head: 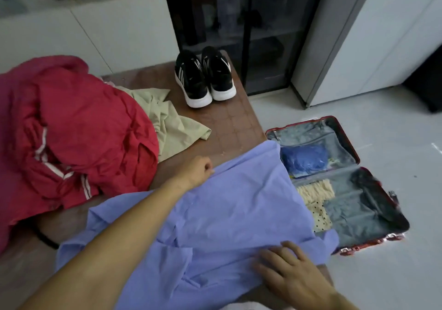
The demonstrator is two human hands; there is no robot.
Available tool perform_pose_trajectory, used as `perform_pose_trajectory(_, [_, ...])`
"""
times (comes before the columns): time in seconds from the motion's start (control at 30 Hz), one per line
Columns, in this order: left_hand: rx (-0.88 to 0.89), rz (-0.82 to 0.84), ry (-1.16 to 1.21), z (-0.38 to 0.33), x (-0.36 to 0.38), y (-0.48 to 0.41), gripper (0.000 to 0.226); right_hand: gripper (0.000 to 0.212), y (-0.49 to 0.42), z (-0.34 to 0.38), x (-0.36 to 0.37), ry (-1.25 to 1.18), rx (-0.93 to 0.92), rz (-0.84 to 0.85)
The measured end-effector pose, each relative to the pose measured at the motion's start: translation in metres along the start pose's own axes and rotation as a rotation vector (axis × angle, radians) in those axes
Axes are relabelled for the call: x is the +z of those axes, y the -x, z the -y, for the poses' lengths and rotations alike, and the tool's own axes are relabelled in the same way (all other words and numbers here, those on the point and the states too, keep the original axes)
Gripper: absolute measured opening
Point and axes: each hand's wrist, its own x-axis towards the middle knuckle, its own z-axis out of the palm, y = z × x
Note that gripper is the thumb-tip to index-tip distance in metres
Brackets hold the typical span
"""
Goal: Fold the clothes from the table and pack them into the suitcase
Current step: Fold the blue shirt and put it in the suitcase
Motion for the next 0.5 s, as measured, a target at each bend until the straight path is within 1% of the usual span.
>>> perform_pose_trajectory(0.03, [0.013,-0.008,-0.009,0.0,-0.001,-0.003,0.013,0.026,-0.008,-0.011,-0.019,-0.093,-0.039,-0.193])
perform_pose_trajectory(0.07, [0.009,-0.028,-0.014,0.001,-0.003,-0.003,0.015,0.022,-0.019,-0.02,-0.032,-0.111,-0.028,-0.355])
perform_pose_trajectory(0.1, [-0.01,-0.053,-0.033,0.002,-0.006,-0.004,0.016,0.018,-0.029,-0.012,-0.026,-0.032,-0.06,-0.505])
perform_pose_trajectory(0.13, [-0.031,-0.086,-0.07,0.004,-0.008,-0.006,0.017,0.018,-0.032,-0.015,-0.031,-0.091,-0.074,-0.418])
perform_pose_trajectory(0.2, [-0.054,-0.138,-0.138,0.009,-0.012,-0.014,0.017,0.029,-0.028,-0.015,-0.026,-0.154,-0.093,-0.388])
perform_pose_trajectory(0.23, [-0.062,-0.149,-0.132,0.011,-0.014,-0.018,0.016,0.037,-0.025,-0.016,-0.024,-0.15,-0.116,-0.432])
perform_pose_trajectory(0.27, [-0.072,-0.157,-0.118,0.01,-0.017,-0.023,0.016,0.045,-0.02,-0.016,-0.024,-0.134,-0.116,-0.43])
perform_pose_trajectory(0.3, [-0.082,-0.168,-0.118,0.009,-0.02,-0.027,0.016,0.05,-0.016,-0.014,-0.018,-0.096,-0.118,-0.468])
perform_pose_trajectory(0.33, [-0.093,-0.186,-0.134,0.008,-0.022,-0.032,0.016,0.053,-0.015,-0.013,-0.013,-0.13,-0.108,-0.435])
perform_pose_trajectory(0.37, [-0.103,-0.197,-0.146,0.008,-0.022,-0.036,0.015,0.052,-0.014,-0.01,-0.011,-0.148,-0.098,-0.428])
perform_pose_trajectory(0.4, [-0.108,-0.201,-0.16,0.007,-0.022,-0.039,0.014,0.049,-0.013,-0.008,-0.01,-0.193,-0.096,-0.369])
perform_pose_trajectory(0.47, [-0.12,-0.153,-0.161,0.005,-0.017,-0.042,0.014,0.039,-0.012,-0.007,-0.006,-0.215,-0.066,-0.448])
perform_pose_trajectory(0.5, [-0.125,-0.122,-0.16,0.004,-0.013,-0.043,0.016,0.035,-0.014,-0.008,-0.007,-0.205,-0.055,-0.517])
